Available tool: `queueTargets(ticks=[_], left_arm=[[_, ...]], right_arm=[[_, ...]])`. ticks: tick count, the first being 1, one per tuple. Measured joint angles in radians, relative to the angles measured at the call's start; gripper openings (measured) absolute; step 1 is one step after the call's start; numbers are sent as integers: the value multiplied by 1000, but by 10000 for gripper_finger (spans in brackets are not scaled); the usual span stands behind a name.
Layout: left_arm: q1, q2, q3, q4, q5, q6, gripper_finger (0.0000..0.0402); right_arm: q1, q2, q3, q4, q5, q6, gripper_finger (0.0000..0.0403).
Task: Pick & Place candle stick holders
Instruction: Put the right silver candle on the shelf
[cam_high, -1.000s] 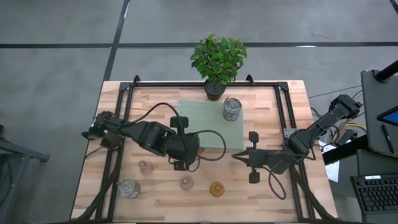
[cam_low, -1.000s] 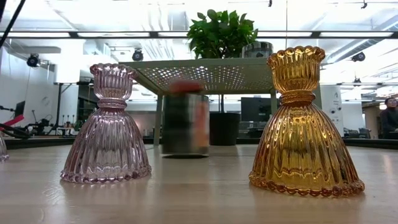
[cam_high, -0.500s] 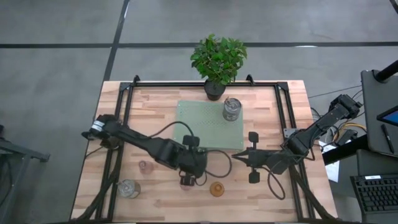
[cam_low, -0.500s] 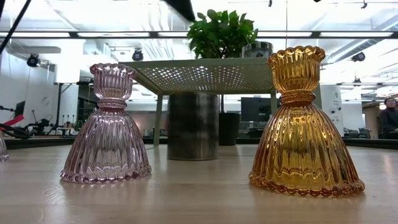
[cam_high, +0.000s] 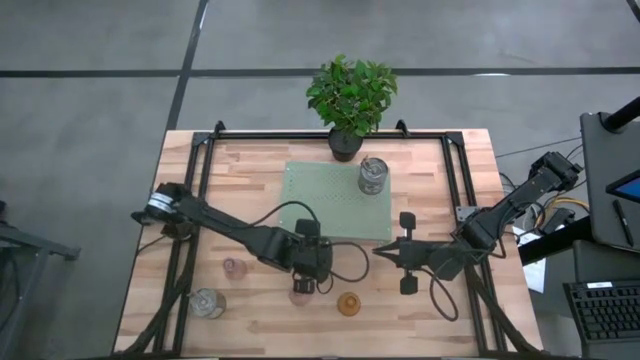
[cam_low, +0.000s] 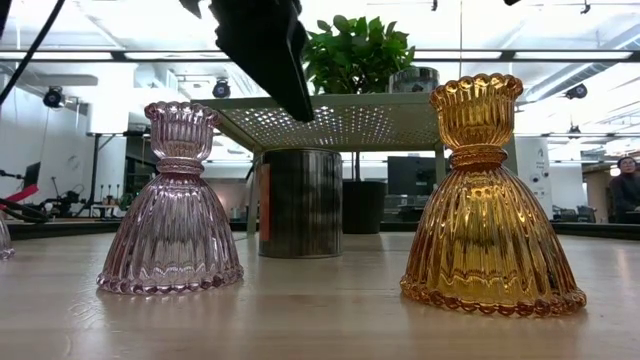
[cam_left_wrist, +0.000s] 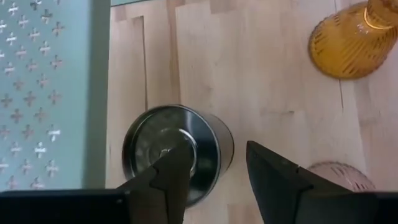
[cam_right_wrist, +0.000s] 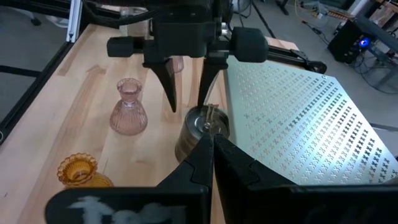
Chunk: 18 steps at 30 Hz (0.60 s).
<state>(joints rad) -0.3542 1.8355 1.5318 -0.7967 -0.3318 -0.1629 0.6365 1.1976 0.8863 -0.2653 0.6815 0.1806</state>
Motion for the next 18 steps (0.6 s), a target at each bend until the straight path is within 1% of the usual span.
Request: queueTargets(ticks=[5, 12, 15, 18], left_arm=[[6, 0, -71, 88, 39, -2, 156], [8, 1, -120, 106, 33, -17, 150], [9, 2, -130, 112, 24, -13, 141], [10, 2, -132, 112, 15, 8, 121]], right_arm=[[0, 0, -5, 0, 0, 0, 8], [0, 0, -5, 4, 0, -2, 8], [0, 0, -6, 9, 0, -5, 8], [0, 0, -6, 10, 0, -5, 8]])
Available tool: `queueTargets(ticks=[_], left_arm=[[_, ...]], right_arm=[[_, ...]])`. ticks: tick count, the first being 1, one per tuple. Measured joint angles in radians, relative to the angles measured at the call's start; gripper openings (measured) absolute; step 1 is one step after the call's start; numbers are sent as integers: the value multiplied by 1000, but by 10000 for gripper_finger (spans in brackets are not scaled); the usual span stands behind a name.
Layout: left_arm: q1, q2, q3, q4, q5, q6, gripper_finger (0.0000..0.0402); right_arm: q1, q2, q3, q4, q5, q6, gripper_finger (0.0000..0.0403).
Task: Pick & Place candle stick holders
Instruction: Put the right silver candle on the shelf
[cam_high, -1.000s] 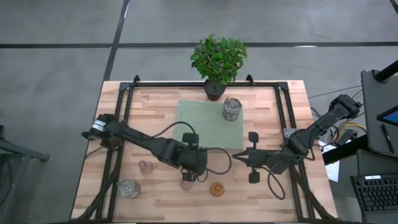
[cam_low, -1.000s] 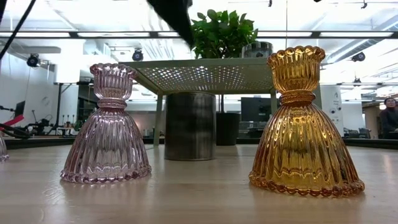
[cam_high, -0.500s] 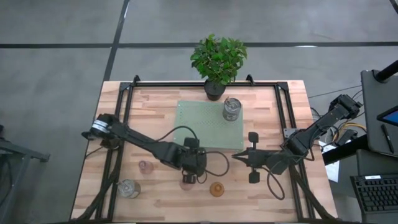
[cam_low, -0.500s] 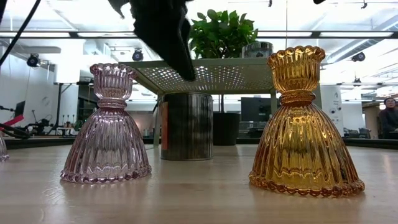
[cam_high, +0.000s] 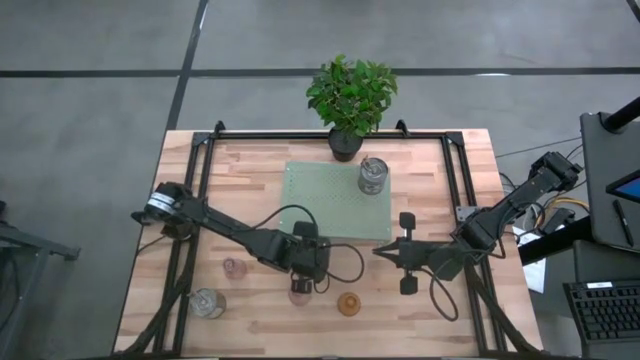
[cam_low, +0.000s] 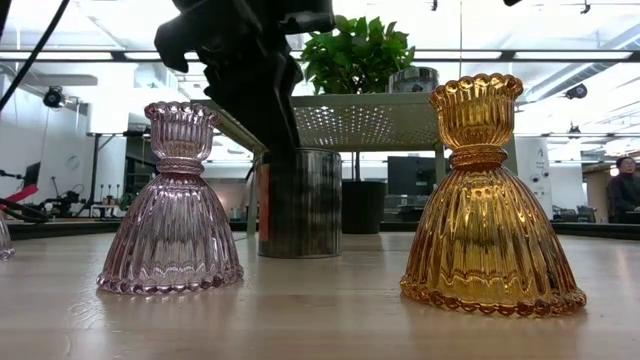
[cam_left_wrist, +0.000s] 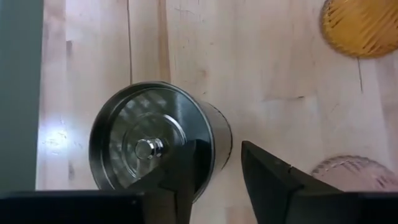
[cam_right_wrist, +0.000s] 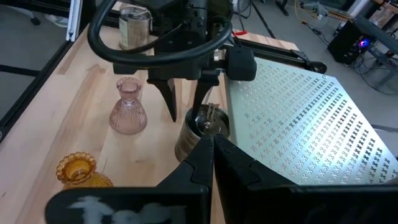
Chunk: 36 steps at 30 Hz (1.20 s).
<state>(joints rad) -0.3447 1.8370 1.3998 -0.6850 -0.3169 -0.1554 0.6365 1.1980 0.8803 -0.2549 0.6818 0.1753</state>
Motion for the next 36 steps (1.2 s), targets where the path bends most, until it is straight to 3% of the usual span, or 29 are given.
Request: queueTargets(ticks=[8, 15, 23, 36], left_arm=[[3, 11, -5, 4, 5, 55, 10], [3, 23, -3, 7, 48, 18, 2], [-29, 28, 90, -46, 79, 23, 0], [-35, 27, 117, -59, 68, 21, 0]], right_arm=[[0, 0, 0, 2, 0, -3, 8], [0, 0, 0, 3, 0, -3, 8], [0, 1, -2, 1, 0, -10, 8], [0, 1, -2, 1, 0, -10, 8]])
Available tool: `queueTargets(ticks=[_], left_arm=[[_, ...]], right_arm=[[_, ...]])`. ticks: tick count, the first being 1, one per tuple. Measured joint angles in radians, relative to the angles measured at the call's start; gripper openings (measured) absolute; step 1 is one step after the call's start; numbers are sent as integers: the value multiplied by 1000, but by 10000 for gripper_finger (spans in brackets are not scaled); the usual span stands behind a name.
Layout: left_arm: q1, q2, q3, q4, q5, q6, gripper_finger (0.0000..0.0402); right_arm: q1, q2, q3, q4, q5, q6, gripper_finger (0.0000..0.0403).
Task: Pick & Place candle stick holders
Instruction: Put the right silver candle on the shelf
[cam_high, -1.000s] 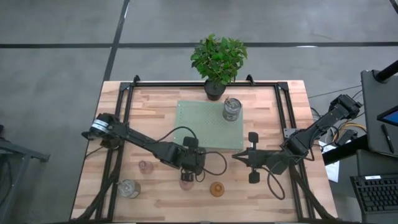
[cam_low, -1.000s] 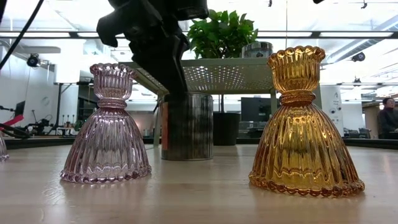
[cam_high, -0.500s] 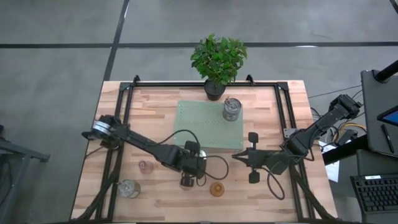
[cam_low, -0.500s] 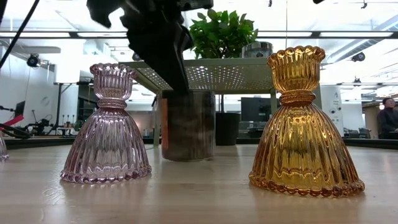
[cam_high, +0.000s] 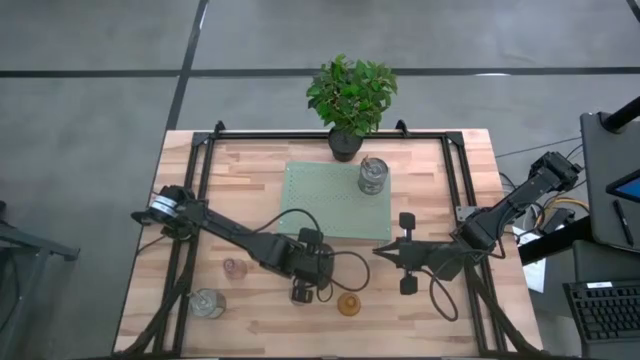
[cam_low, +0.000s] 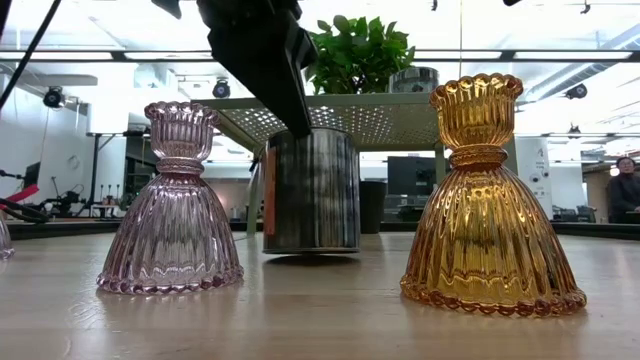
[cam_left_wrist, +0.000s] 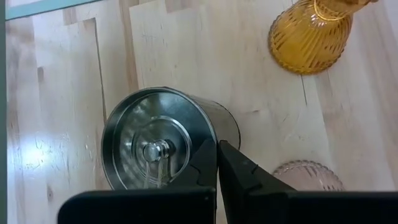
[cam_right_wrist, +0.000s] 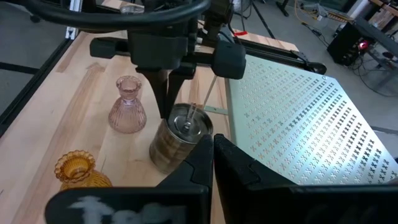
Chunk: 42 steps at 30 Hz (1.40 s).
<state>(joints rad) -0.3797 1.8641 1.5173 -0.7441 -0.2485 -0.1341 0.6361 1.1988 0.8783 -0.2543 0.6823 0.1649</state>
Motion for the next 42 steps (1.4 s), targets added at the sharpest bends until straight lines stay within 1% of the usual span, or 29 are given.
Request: queueTargets(ticks=[10, 29, 34, 39, 42], left_arm=[[-16, -2, 8, -3, -15, -2, 0], [-41, -5, 198, -133, -41, 17, 0], [-41, -5, 232, -150, -46, 32, 0], [-40, -6, 243, -173, -38, 22, 1], [-42, -2, 217, -161, -21, 0, 1]], right_arm=[[0, 0, 0, 0, 0, 0, 8], [0, 0, 0, -3, 0, -1, 8], [0, 0, 0, -3, 0, -1, 8], [0, 0, 0, -3, 0, -1, 8], [0, -1, 0, -3, 0, -1, 8]])
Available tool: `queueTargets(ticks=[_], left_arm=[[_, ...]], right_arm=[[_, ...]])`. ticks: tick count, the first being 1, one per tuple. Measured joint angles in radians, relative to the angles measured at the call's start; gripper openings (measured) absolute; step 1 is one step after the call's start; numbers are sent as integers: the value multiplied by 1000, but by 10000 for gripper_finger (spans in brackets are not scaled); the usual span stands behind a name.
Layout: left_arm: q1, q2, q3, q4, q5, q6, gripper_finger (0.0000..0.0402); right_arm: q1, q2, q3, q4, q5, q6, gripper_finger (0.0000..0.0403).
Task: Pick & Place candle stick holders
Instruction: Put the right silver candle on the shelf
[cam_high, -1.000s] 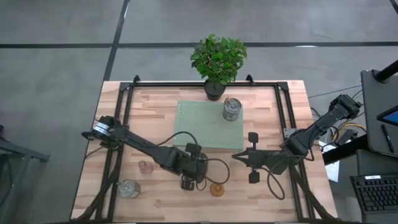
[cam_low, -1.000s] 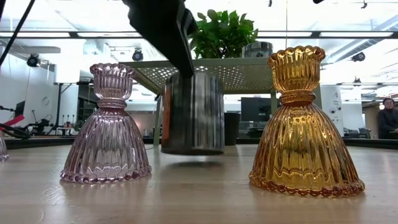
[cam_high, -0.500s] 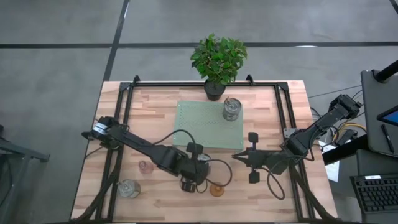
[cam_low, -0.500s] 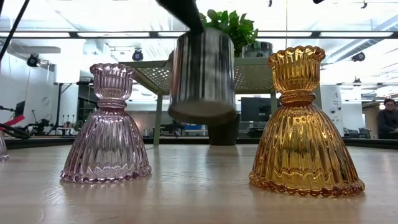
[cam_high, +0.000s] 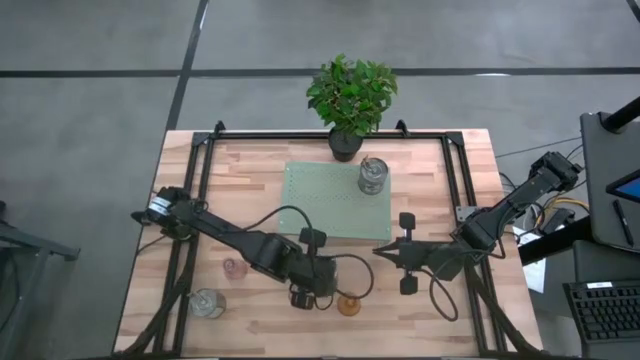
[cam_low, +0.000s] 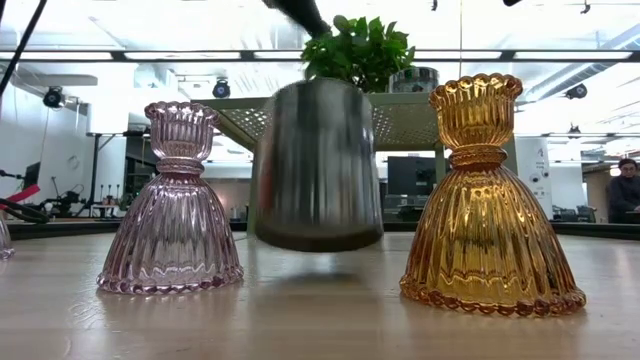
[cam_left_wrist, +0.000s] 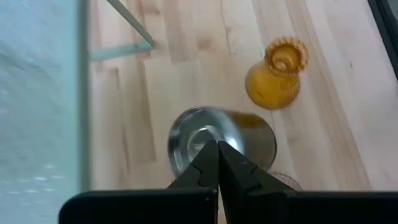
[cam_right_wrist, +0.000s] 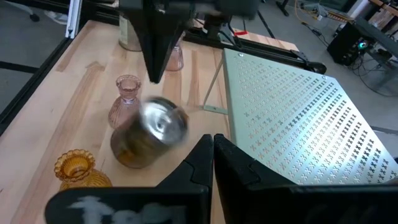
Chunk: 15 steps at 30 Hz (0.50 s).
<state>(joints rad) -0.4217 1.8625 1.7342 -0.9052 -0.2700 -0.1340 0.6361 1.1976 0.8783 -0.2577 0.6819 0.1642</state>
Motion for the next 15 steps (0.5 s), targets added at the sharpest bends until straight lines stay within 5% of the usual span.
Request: queueTargets(ticks=[6, 15], left_arm=[[-8, 22, -102, 110, 48, -33, 1], [-8, 14, -72, 133, 120, -51, 0]], right_arm=[[0, 0, 0, -1, 0, 1, 8], [0, 0, -6, 0, 0, 0, 8]])
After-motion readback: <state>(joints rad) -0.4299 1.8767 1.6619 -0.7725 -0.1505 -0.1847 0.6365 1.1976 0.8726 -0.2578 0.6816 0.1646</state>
